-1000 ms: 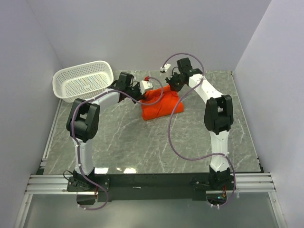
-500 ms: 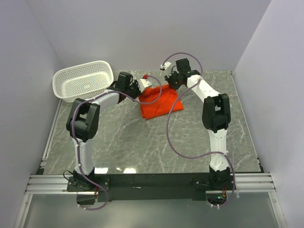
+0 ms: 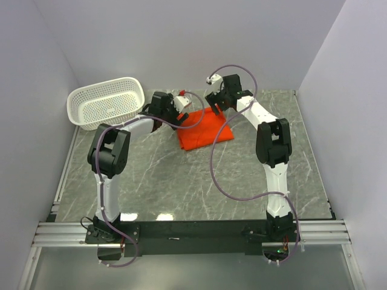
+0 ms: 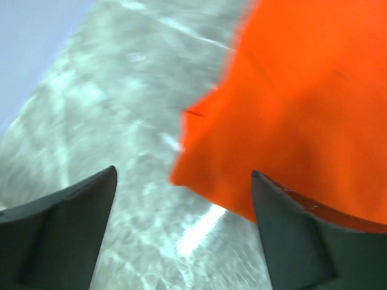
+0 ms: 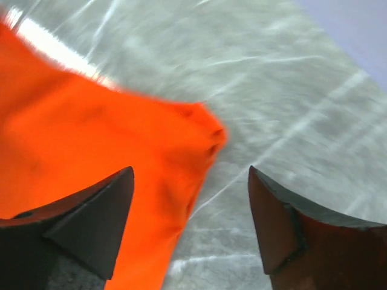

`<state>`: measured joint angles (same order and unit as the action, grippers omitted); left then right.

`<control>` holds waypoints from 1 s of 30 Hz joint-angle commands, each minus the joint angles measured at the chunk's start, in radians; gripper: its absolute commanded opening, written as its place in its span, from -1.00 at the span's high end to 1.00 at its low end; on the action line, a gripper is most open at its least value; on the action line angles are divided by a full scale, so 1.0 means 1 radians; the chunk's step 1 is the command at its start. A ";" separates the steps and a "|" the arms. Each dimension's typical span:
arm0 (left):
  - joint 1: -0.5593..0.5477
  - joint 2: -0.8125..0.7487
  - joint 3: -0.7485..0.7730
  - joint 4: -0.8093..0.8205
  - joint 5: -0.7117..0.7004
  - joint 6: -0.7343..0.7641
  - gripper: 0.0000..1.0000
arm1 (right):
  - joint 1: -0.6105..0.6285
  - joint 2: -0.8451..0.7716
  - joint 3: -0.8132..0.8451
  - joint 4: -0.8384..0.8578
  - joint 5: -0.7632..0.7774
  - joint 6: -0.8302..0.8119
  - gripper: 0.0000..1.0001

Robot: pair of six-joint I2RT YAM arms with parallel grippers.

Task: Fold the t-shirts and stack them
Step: Fold the tshirt, then neatly place the folded tshirt to the corner

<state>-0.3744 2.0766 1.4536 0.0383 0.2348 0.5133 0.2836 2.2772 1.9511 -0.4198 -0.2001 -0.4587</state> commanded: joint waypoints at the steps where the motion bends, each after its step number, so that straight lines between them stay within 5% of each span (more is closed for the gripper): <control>1: 0.003 -0.084 0.040 0.172 -0.217 -0.181 -0.99 | 0.006 -0.045 0.016 0.167 0.201 0.210 -0.68; 4: 0.005 -0.153 0.102 0.100 -0.340 -0.351 -0.99 | -0.009 -0.068 0.032 0.130 0.280 0.297 -0.70; 6: 0.015 -0.196 0.125 0.023 -0.342 -0.474 -0.99 | -0.032 -0.100 0.020 0.038 0.190 0.327 -0.69; 8: 0.032 -0.252 0.104 -0.090 -0.147 -0.665 -0.97 | -0.095 -0.119 0.000 -0.099 -0.240 0.273 -0.55; 10: 0.045 -0.294 0.007 -0.110 -0.013 -0.818 -0.85 | -0.148 -0.139 -0.076 -0.140 -0.506 0.253 -0.50; 11: 0.045 -0.305 -0.037 -0.080 0.117 -0.853 -0.83 | -0.156 -0.145 -0.122 -0.146 -0.524 0.262 -0.51; 15: 0.045 -0.322 -0.237 0.057 0.273 -1.041 -0.75 | -0.161 -0.116 -0.141 -0.158 -0.406 0.328 -0.55; 20: 0.043 -0.302 -0.381 0.158 0.313 -1.144 -0.74 | -0.161 -0.050 -0.072 -0.201 -0.294 0.414 -0.59; 30: 0.019 -0.124 -0.251 0.167 0.353 -1.176 -0.57 | -0.158 0.060 -0.032 -0.287 -0.358 0.453 -0.60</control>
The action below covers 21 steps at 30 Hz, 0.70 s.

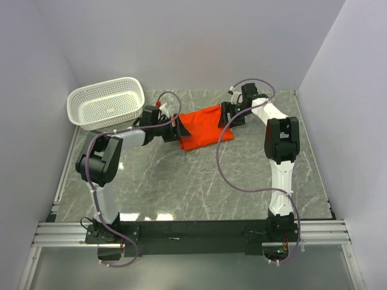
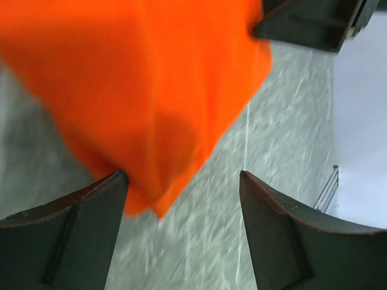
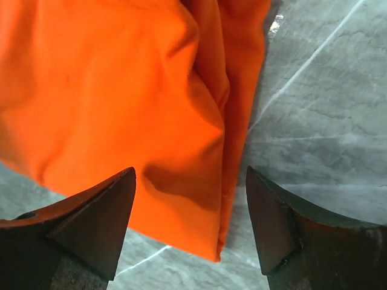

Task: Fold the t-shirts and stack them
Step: Neatly place the folded tshirt to the corner

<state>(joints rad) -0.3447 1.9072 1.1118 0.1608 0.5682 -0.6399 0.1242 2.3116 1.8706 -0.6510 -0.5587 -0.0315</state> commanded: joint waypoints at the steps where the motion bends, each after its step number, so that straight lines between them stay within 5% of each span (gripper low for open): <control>1: -0.011 0.062 0.132 0.016 0.003 -0.020 -0.56 | 0.003 0.032 0.056 -0.062 0.008 0.028 -0.60; 6: -0.010 0.113 0.194 -0.136 -0.160 0.008 -0.56 | 0.002 0.089 0.113 -0.130 -0.084 0.059 -0.53; 13: -0.005 0.014 0.125 -0.119 -0.183 0.042 -0.57 | 0.006 0.118 0.125 -0.160 -0.182 0.070 -0.17; 18: 0.007 -0.143 0.076 -0.158 -0.267 0.072 -0.59 | -0.041 0.109 0.116 -0.145 -0.202 0.093 0.62; 19: 0.010 -0.170 0.047 -0.158 -0.287 0.075 -0.60 | -0.050 0.106 0.113 -0.144 -0.195 0.091 1.00; 21: 0.021 -0.269 0.008 -0.182 -0.307 0.082 -0.60 | -0.073 0.075 0.079 -0.124 -0.182 0.082 1.00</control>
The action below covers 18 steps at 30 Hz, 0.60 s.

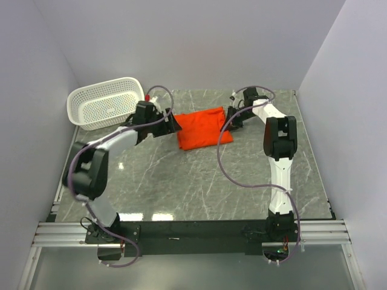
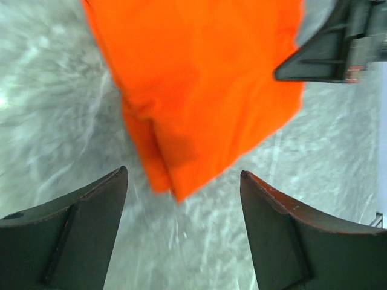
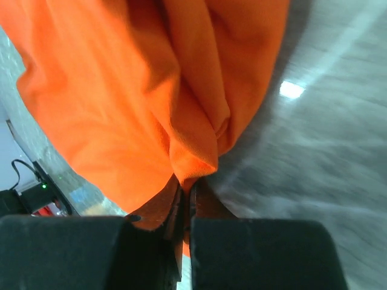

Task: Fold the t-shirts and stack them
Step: Neatly place the folded tshirt to the corner

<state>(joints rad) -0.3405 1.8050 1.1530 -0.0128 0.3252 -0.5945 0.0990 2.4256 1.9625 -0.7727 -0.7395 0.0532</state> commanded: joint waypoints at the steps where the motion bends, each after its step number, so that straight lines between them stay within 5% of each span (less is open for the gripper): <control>1: 0.020 -0.202 -0.071 -0.013 -0.074 0.044 -0.60 | -0.068 -0.049 -0.022 0.000 0.018 -0.013 1.00; 10: 0.041 -0.561 -0.297 -0.058 -0.038 0.047 -0.63 | -0.280 -0.146 -0.099 -0.106 0.216 -0.211 1.00; 18: 0.040 -0.694 -0.421 -0.015 0.026 -0.004 -0.63 | -0.433 -0.089 0.099 -0.168 0.611 -0.389 1.00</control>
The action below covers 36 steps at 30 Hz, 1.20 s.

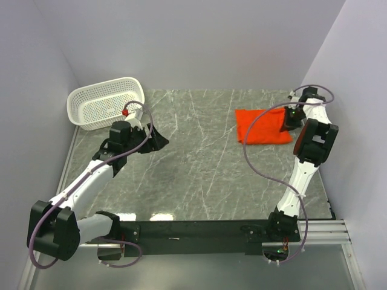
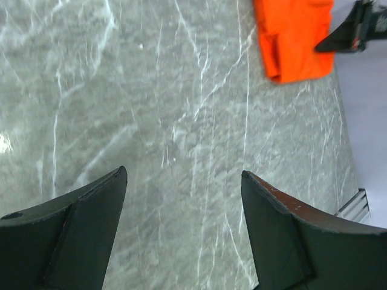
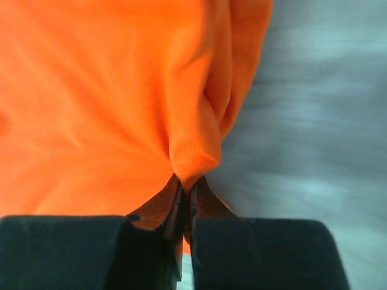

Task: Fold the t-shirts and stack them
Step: Neatly place the folded tshirt to the corner, then reset both grippers

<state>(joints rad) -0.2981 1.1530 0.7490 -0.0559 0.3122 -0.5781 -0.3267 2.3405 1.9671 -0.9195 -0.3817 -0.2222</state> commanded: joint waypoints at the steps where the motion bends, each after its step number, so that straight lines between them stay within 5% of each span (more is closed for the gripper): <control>1: -0.001 -0.047 -0.019 0.024 0.034 -0.019 -0.63 | -0.008 -0.001 0.113 -0.004 0.297 -0.123 0.84; 3: -0.001 -0.055 -0.013 0.016 0.034 -0.013 -0.63 | -0.008 -0.020 0.119 0.039 0.424 -0.152 0.46; 4: -0.003 -0.056 -0.011 0.005 0.031 -0.008 -0.63 | -0.006 -0.035 0.109 0.094 0.461 -0.160 -0.08; 7: -0.001 -0.075 -0.005 -0.015 0.019 -0.002 -0.63 | 0.001 -0.108 0.021 0.165 0.532 -0.190 -0.51; 13: -0.001 -0.139 0.016 -0.061 -0.045 0.026 -0.64 | 0.090 -0.393 -0.305 0.345 0.612 -0.282 -0.57; 19: 0.010 -0.242 0.024 -0.117 -0.231 0.044 -0.99 | 0.207 -0.662 -0.551 0.447 0.557 -0.316 -0.66; 23: 0.025 -0.329 0.001 -0.117 -0.260 0.041 -0.99 | 0.209 -0.834 -0.631 0.473 0.249 -0.169 -0.76; 26: 0.037 -0.369 0.000 -0.145 -0.272 0.053 -0.99 | 0.186 -0.952 -0.708 0.553 0.195 0.050 -0.82; 29: 0.042 -0.410 0.009 -0.215 -0.372 0.086 -0.99 | 0.083 -1.035 -0.747 0.499 -0.072 0.131 -0.87; 36: 0.048 -0.521 -0.020 -0.294 -0.524 0.141 -0.99 | 0.029 -1.505 -1.072 0.683 0.282 0.161 -0.96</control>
<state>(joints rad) -0.2558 0.6735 0.7296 -0.3241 -0.1310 -0.4812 -0.3008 1.0168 0.9760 -0.3565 -0.2295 -0.1162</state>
